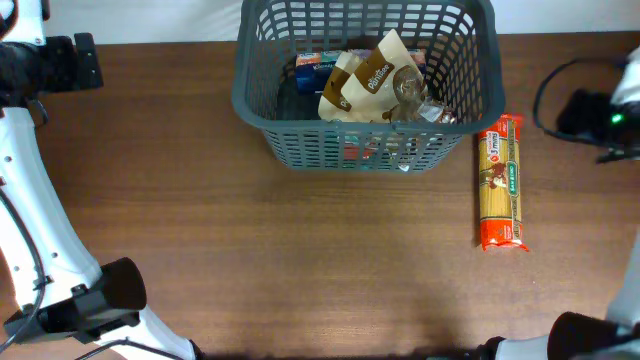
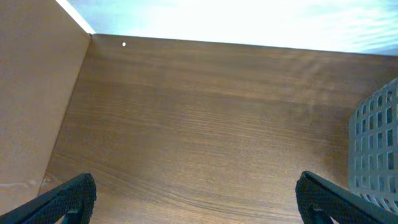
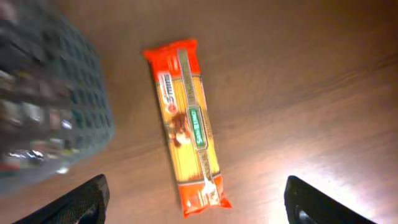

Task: Pack container
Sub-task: 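Move the right gripper to the spaghetti pack and grasp it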

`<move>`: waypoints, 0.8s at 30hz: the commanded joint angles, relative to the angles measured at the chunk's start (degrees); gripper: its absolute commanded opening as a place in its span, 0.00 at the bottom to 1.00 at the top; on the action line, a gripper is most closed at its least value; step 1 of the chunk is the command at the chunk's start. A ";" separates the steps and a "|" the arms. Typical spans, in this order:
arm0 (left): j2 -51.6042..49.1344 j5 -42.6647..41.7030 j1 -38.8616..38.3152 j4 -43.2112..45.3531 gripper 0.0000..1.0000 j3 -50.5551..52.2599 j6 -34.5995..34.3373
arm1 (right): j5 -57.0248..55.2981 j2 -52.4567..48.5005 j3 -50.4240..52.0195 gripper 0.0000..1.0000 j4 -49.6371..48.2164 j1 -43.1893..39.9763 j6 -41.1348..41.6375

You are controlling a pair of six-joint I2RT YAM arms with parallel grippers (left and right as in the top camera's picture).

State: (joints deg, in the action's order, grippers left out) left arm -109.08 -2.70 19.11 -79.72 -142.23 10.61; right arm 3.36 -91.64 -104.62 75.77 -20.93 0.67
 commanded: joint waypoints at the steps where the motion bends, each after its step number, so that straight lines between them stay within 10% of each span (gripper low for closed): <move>1: -0.20 0.17 0.33 0.09 0.99 0.02 -0.72 | 0.61 0.55 8.11 0.91 -2.43 -0.39 -3.61; 24: -0.20 0.17 0.33 0.09 0.99 0.02 -0.72 | 5.81 -12.66 32.41 1.00 -22.32 -1.46 -11.98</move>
State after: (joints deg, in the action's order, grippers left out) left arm -109.08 -2.72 19.11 -79.70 -142.23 10.61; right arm 7.90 -102.54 -72.71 54.04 -22.87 -10.59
